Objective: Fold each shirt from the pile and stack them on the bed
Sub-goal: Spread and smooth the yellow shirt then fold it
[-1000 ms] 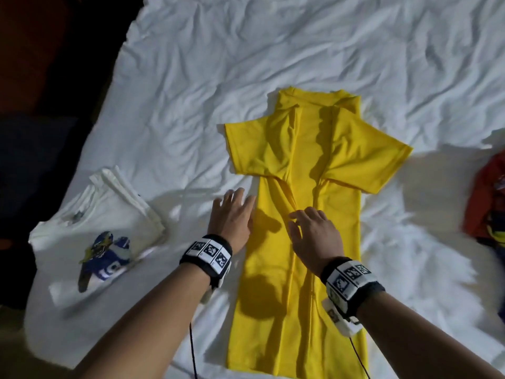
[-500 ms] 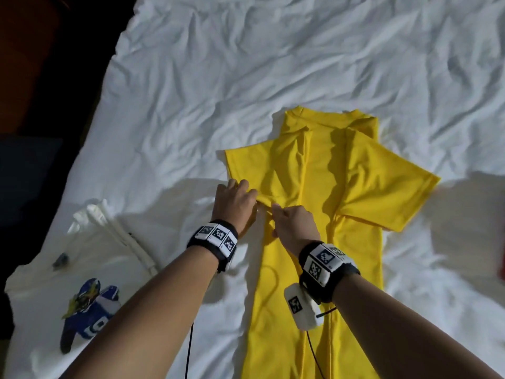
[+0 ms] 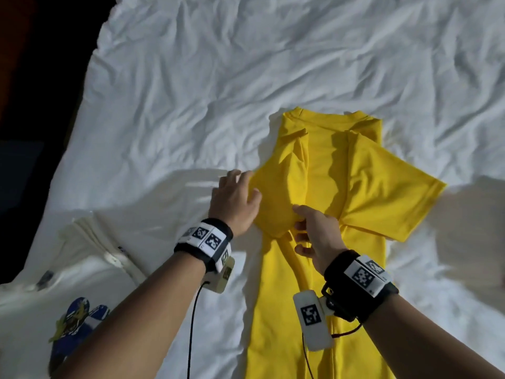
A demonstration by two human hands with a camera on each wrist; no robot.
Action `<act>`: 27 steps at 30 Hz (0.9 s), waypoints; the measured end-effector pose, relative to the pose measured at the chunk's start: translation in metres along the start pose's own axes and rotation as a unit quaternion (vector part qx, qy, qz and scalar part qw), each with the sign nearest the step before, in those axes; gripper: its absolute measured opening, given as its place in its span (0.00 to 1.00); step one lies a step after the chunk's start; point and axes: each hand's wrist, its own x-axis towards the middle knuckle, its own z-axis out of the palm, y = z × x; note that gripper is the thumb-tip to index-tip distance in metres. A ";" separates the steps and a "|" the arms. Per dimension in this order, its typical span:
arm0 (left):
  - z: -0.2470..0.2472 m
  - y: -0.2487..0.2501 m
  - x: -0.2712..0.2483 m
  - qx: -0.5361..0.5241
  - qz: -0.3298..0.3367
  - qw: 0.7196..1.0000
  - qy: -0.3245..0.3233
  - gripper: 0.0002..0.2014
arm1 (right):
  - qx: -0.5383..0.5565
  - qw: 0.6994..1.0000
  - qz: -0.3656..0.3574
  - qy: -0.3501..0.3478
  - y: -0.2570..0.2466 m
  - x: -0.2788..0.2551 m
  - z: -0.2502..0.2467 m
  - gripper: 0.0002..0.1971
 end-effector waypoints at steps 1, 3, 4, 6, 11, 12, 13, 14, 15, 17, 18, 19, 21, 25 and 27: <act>0.002 -0.002 0.008 -0.002 -0.041 0.999 -0.007 0.25 | 0.003 1.000 -0.005 -0.004 0.001 0.000 -0.002 0.16; 0.007 -0.003 0.018 -0.007 -0.079 0.997 -0.026 0.24 | 0.001 1.000 -0.022 -0.007 0.005 0.003 -0.004 0.20; 0.010 -0.003 0.021 -0.009 -0.089 0.995 -0.039 0.24 | 0.004 0.999 -0.032 -0.006 0.009 0.004 -0.006 0.21; 0.014 0.000 0.023 -0.015 -0.105 0.993 -0.056 0.20 | 0.022 0.999 -0.048 0.000 0.016 0.006 -0.010 0.22; 0.016 0.002 0.020 -0.179 -0.126 0.976 -0.013 0.08 | 0.089 0.992 -0.085 0.038 0.023 -0.002 -0.025 0.17; 0.016 0.002 0.017 -0.211 -0.128 0.969 -0.018 0.07 | 0.094 0.990 -0.094 0.049 0.023 -0.003 -0.029 0.18; 0.017 0.002 0.015 -0.240 -0.136 0.961 -0.030 0.08 | 0.099 0.988 -0.100 0.058 0.024 -0.003 -0.033 0.19; 0.019 0.002 0.012 -0.265 -0.147 0.952 -0.044 0.10 | 0.104 0.987 -0.104 0.066 0.025 -0.004 -0.037 0.19; 0.020 0.003 0.008 -0.283 -0.158 0.944 -0.059 0.14 | 0.106 0.986 -0.105 0.075 0.027 -0.004 -0.041 0.20; 0.024 0.005 0.002 -0.300 -0.170 0.935 -0.082 0.24 | 0.096 0.985 -0.106 0.091 0.029 -0.003 -0.048 0.21; 0.025 0.007 0.000 -0.304 -0.172 0.933 -0.089 0.24 | 0.088 0.985 -0.108 0.098 0.030 -0.003 -0.051 0.21; 0.026 0.009 -0.001 -0.305 -0.173 0.932 -0.093 0.22 | 0.080 0.985 -0.110 0.103 0.030 -0.003 -0.053 0.22; 0.028 0.012 -0.003 -0.308 -0.183 0.929 -0.087 0.16 | 0.065 0.985 -0.115 0.110 0.032 -0.001 -0.059 0.23; 0.032 0.013 -0.007 -0.307 -0.184 0.930 -0.087 0.12 | 0.046 0.984 -0.126 0.114 0.038 0.004 -0.070 0.23; 0.033 0.013 -0.010 -0.293 -0.178 0.934 -0.099 0.10 | 0.041 0.984 -0.131 0.115 0.039 0.006 -0.074 0.22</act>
